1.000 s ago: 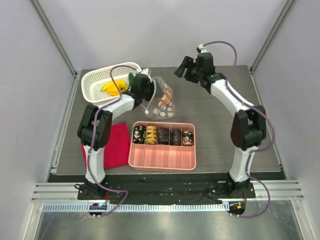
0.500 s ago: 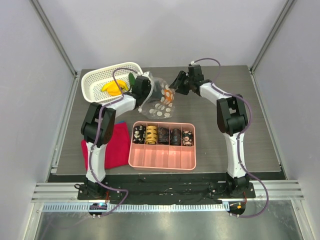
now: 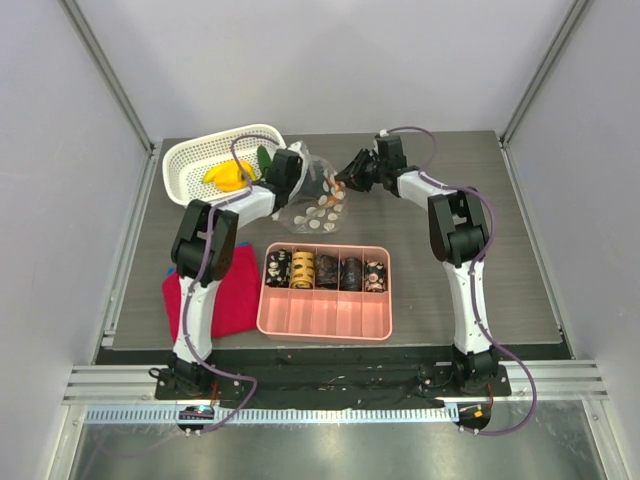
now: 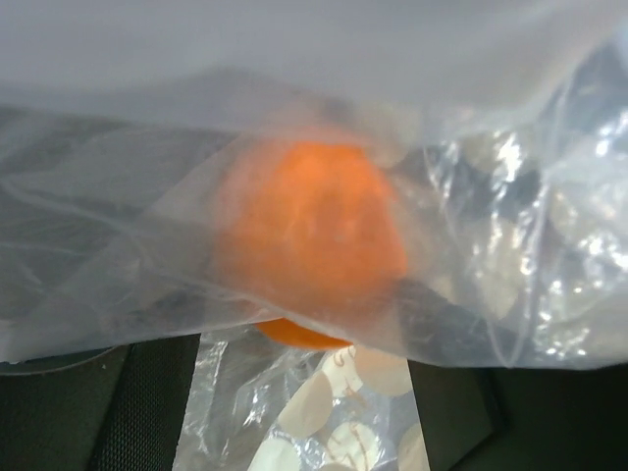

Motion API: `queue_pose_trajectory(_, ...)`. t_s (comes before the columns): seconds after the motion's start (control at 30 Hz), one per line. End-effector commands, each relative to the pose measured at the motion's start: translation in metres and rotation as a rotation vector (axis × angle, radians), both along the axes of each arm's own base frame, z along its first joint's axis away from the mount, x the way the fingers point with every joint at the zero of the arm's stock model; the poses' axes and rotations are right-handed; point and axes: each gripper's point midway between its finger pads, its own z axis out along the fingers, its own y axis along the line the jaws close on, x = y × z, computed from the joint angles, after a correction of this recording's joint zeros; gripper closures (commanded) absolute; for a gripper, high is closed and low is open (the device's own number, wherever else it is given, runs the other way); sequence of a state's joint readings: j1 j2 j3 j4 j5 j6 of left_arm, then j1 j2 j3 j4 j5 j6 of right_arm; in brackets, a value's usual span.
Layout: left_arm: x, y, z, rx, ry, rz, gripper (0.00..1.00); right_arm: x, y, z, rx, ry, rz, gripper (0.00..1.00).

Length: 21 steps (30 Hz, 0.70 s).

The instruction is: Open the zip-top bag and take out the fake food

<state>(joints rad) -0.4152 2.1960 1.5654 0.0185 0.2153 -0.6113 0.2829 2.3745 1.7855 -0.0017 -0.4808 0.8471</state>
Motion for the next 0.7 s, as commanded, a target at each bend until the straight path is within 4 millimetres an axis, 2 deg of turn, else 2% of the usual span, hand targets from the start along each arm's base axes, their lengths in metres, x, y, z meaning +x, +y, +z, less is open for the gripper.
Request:
queue_pose_trajectory(0.0,0.017,-0.01,0.011,-0.031,-0.059,-0.052,0.23,-0.012,0.012,0.01,0.054,0.007,0.059,0.71)
queue_pose_trajectory(0.2,0.022,-0.016,0.001,-0.03,-0.044,-0.072,0.22,-0.028,0.015,0.004,0.047,0.029,0.085,0.78)
queue_pose_trajectory(0.37,0.026,-0.019,0.0,-0.044,-0.044,-0.075,0.29,-0.032,0.013,0.002,0.03,0.026,0.085,0.86)
queue_pose_trajectory(0.4,0.026,-0.02,0.001,-0.049,-0.048,-0.08,0.32,-0.033,0.013,0.003,0.031,0.023,0.087,0.87)
queue_pose_trajectory(0.43,0.026,-0.02,0.001,-0.049,-0.047,-0.08,0.42,-0.033,0.014,0.004,0.033,0.022,0.091,0.9)
queue_pose_trajectory(0.5,0.027,-0.018,0.005,-0.053,-0.058,-0.075,0.52,-0.032,0.013,0.007,0.028,0.012,0.091,0.94)
queue_pose_trajectory(0.53,0.026,-0.018,0.008,-0.057,-0.061,-0.076,0.63,-0.032,0.012,0.011,0.025,0.003,0.089,0.96)
queue_pose_trajectory(0.57,0.026,-0.018,0.017,-0.061,-0.077,-0.077,0.67,-0.031,0.009,0.008,0.01,0.004,0.079,0.98)
queue_pose_trajectory(0.67,0.02,-0.015,0.023,-0.05,-0.075,-0.087,0.81,-0.027,0.001,0.015,-0.02,-0.029,0.059,0.98)
